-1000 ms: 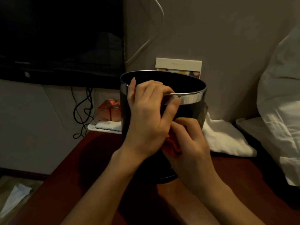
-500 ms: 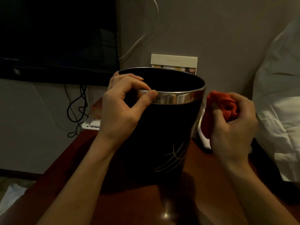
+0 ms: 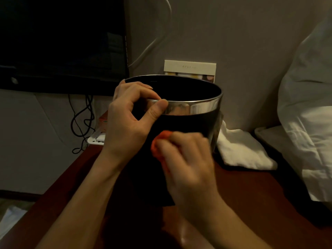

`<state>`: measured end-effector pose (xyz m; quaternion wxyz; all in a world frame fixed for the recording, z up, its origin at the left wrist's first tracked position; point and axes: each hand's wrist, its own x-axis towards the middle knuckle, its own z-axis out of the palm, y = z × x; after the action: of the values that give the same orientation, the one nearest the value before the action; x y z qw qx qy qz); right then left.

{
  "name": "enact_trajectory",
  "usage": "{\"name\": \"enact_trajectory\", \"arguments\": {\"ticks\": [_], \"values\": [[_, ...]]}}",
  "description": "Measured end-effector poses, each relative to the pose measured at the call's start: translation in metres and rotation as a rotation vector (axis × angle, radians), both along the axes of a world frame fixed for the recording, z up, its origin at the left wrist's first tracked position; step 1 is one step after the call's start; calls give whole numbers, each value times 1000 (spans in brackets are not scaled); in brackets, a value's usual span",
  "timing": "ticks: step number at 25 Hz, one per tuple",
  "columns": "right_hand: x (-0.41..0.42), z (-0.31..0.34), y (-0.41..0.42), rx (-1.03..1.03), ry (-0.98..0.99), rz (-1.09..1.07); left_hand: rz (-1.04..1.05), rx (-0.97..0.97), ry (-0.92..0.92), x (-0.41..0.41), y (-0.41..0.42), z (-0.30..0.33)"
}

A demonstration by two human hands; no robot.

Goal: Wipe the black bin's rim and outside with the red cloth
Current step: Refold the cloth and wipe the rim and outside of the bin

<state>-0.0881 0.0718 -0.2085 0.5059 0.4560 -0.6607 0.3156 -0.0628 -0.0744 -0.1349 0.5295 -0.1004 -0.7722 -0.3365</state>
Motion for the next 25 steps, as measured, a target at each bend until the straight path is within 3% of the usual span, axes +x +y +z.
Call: {"name": "enact_trajectory", "arguments": {"ticks": [4,6,9,11,18,20,23,25], "values": [[13,-20,-8,326,-17,-56,5,3,7,-1,-3,-1],[10,-7,0,190,-105,-4,-2,-4,12,-1,-3,-1],[-9,25,24,-221,-184,-65,3,4,15,-2,-3,-1],[-17,27,30,-296,-187,-106,6,8,23,-2,-3,-1],[-11,-84,18,255,12,26,-19,-2,36,-2,-4,-2],[-15,-82,23,251,-11,66,-27,-4,44,-2,-4,-3],[-20,-57,30,46,-84,64,-18,-6,42,-4,-5,-2],[-21,-62,31,136,-83,101,-17,-7,37,-3,-5,-3]]}}
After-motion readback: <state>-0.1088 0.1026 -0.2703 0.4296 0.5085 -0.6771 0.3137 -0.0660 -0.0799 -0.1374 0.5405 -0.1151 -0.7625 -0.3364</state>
